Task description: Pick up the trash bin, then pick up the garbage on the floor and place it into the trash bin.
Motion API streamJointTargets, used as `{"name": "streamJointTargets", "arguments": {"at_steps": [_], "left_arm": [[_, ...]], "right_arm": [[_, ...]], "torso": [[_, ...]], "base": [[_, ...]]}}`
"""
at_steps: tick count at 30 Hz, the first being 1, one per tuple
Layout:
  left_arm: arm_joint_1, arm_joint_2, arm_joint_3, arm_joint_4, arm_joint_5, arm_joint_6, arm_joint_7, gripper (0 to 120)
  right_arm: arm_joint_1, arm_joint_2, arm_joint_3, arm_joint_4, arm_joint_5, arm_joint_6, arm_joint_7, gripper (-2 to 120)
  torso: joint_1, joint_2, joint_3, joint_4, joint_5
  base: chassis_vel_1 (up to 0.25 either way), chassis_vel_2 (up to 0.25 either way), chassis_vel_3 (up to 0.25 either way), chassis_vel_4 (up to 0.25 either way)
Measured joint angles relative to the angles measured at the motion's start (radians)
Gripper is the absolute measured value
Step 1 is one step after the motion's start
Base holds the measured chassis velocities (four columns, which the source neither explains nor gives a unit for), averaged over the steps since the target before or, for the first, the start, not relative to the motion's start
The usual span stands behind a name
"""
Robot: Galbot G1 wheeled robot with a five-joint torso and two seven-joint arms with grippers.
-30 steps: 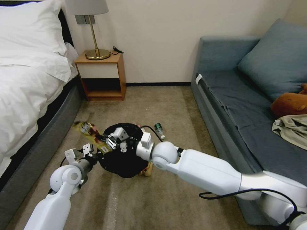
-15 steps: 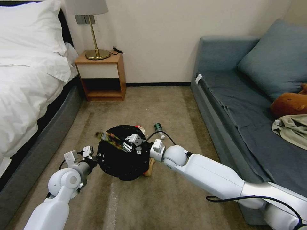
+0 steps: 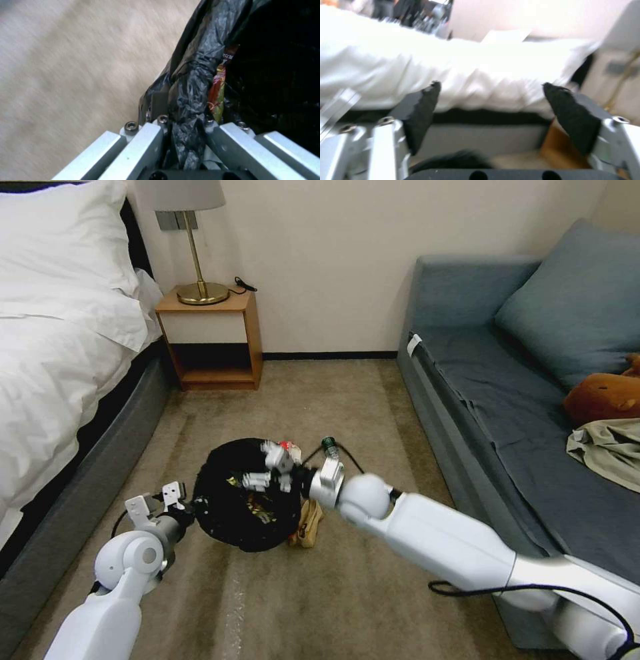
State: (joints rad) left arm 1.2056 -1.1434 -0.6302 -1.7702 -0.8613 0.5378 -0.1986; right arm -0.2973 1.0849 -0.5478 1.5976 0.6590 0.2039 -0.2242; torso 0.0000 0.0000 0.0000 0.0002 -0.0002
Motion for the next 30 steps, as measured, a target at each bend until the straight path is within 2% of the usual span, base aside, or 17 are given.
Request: {"name": "streamJointTargets", "arguments": {"at_steps": [1, 3, 6, 10, 17, 25, 29, 30], "left_arm": [[0.0, 0.0, 0.0, 0.0, 0.0, 0.0, 0.0, 0], [-0.01, -0.001, -0.038, 0.011, 0.053, -0.03, 0.011, 0], [-0.018, -0.001, -0.06, 0.018, 0.082, -0.043, 0.015, 0], [-0.023, -0.001, -0.077, 0.028, 0.094, -0.047, 0.016, 0], [-0.015, -0.003, -0.089, 0.03, 0.114, -0.052, 0.03, 0], [-0.009, -0.011, -0.093, 0.028, 0.161, -0.061, 0.038, 0], [-0.009, -0.011, -0.101, 0.028, 0.178, -0.068, 0.038, 0], [-0.008, -0.009, -0.105, 0.027, 0.183, -0.071, 0.039, 0]], "right_arm": [[0.0, 0.0, 0.0, 0.0, 0.0, 0.0, 0.0, 83], [0.019, -0.031, 0.081, 0.022, 0.035, -0.017, 0.025, 95], [0.006, -0.043, 0.144, 0.001, 0.051, -0.029, 0.043, 99], [-0.067, -0.049, 0.22, -0.061, 0.044, -0.035, 0.051, 100], [-0.225, -0.042, 0.302, -0.121, -0.052, -0.015, 0.039, 100], [-0.313, 0.023, 0.305, -0.217, -0.094, -0.001, 0.028, 100], [-0.323, 0.052, 0.26, -0.282, -0.089, -0.026, 0.033, 100], [-0.323, 0.064, 0.233, -0.307, -0.073, -0.058, 0.047, 100]], "torso": [[0.0, 0.0, 0.0, 0.0, 0.0], [0.0, 0.0, 0.0, -0.0003, 0.0001], [0.0, 0.0, 0.0, -0.0002, 0.0001], [0.0, 0.0, 0.0, -0.0003, 0.0004], [0.0, 0.0, 0.0, -0.0003, 0.0005], [0.0, 0.0, 0.0, -0.0002, 0.0001], [0.0, 0.0, 0.0, -0.0002, 0.0002], [0.0, 0.0, 0.0, -0.0001, 0.0002]], "base": [[0.0, 0.0, 0.0, 0.0], [0.0, 0.0, 0.0, 0.0], [0.0, 0.0, 0.0, 0.0], [0.0, 0.0, 0.0, 0.0], [0.0, 0.0, 0.0, 0.0], [0.0, 0.0, 0.0, 0.0], [0.0, 0.0, 0.0, 0.0], [0.0, 0.0, 0.0, 0.0]]}}
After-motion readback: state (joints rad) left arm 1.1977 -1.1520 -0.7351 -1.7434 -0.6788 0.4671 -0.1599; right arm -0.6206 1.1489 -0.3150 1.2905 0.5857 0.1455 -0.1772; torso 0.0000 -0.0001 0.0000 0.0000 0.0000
